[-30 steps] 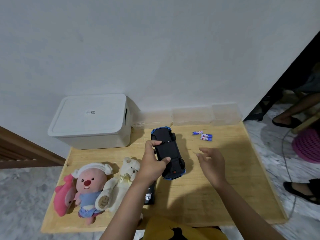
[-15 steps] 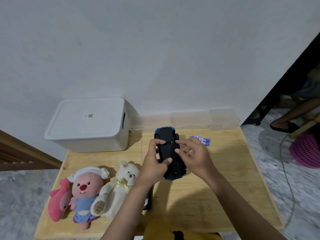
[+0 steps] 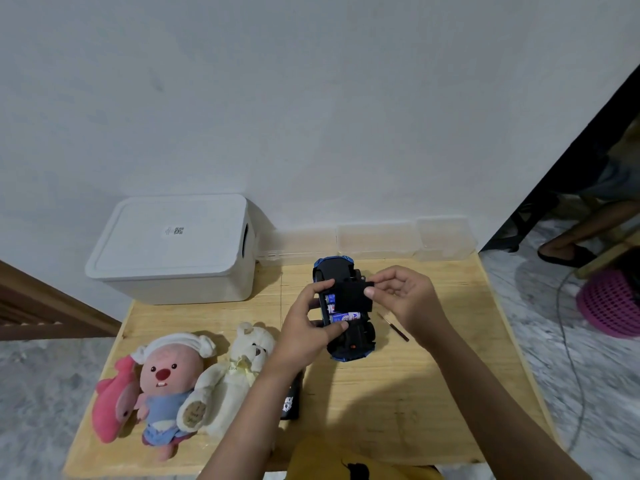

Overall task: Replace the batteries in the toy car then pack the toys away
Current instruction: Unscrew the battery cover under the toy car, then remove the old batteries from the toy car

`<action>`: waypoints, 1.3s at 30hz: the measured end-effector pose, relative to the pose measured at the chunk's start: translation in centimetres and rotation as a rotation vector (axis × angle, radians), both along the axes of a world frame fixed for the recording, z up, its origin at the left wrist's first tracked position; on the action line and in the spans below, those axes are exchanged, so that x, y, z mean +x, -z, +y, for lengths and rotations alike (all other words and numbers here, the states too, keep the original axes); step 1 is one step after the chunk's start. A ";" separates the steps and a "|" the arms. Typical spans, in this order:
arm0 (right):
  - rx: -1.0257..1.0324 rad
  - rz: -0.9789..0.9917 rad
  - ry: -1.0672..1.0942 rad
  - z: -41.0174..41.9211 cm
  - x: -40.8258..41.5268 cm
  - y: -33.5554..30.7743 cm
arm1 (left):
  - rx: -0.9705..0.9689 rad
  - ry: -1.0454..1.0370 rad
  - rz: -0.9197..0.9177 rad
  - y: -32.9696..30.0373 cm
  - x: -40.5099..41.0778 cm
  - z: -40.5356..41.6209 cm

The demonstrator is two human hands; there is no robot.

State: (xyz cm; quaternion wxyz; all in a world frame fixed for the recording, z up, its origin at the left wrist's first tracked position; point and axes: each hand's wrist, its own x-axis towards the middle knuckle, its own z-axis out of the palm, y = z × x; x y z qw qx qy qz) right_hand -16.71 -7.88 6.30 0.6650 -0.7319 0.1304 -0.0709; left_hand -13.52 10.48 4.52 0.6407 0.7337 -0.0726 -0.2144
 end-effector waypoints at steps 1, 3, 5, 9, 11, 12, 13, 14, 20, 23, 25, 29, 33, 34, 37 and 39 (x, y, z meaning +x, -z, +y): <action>0.027 0.015 0.034 -0.4 -0.2 -0.1 | -0.004 -0.005 0.005 0.2 0.0 0.1; -0.012 0.051 0.093 -1.4 -0.6 0.1 | -0.002 -0.016 0.010 0.6 0.0 0.3; -0.089 0.090 0.125 -2.5 -1.6 1.0 | 0.002 -0.034 0.016 0.9 0.0 0.6; -0.190 0.240 0.183 -4.1 -4.4 4.4 | 0.004 -0.073 0.025 1.1 0.1 1.2; -0.229 0.344 0.201 -4.4 -5.7 6.5 | 0.003 -0.090 0.030 1.2 0.1 1.4; -0.243 0.386 0.209 -4.3 -6.4 7.4 | 0.003 -0.095 0.029 1.3 0.0 1.5; -0.253 0.422 0.219 -4.3 -6.9 8.3 | 0.003 -0.097 0.028 1.4 0.0 1.5; -0.262 0.451 0.231 -4.2 -7.4 9.1 | 0.004 -0.095 0.028 1.4 -0.1 1.5; -0.338 0.561 0.248 -4.1 -8.2 11.5 | 0.020 -0.067 0.032 1.7 -0.5 1.2; -0.360 0.578 0.245 -4.1 -8.1 11.7 | 0.024 -0.059 0.039 1.8 -0.7 1.2; -0.373 0.589 0.238 -4.1 -8.1 11.8 | 0.024 -0.054 0.039 1.9 -0.8 1.3; -0.431 0.598 0.252 -4.0 -7.8 11.6 | 0.024 -0.038 0.034 1.8 -0.9 1.3; -0.451 0.455 0.247 -2.5 -6.2 8.6 | -0.002 -0.025 0.029 1.6 -1.1 1.2; -0.446 0.398 0.229 -1.8 -5.6 7.4 | -0.014 -0.026 0.032 1.7 -1.1 1.1; -0.446 0.245 0.127 0.3 -4.0 4.4 | -0.046 -0.039 0.044 1.7 -1.2 0.6; -0.412 0.214 0.066 1.3 -3.1 3.4 | -0.063 -0.058 0.032 1.7 -1.3 0.1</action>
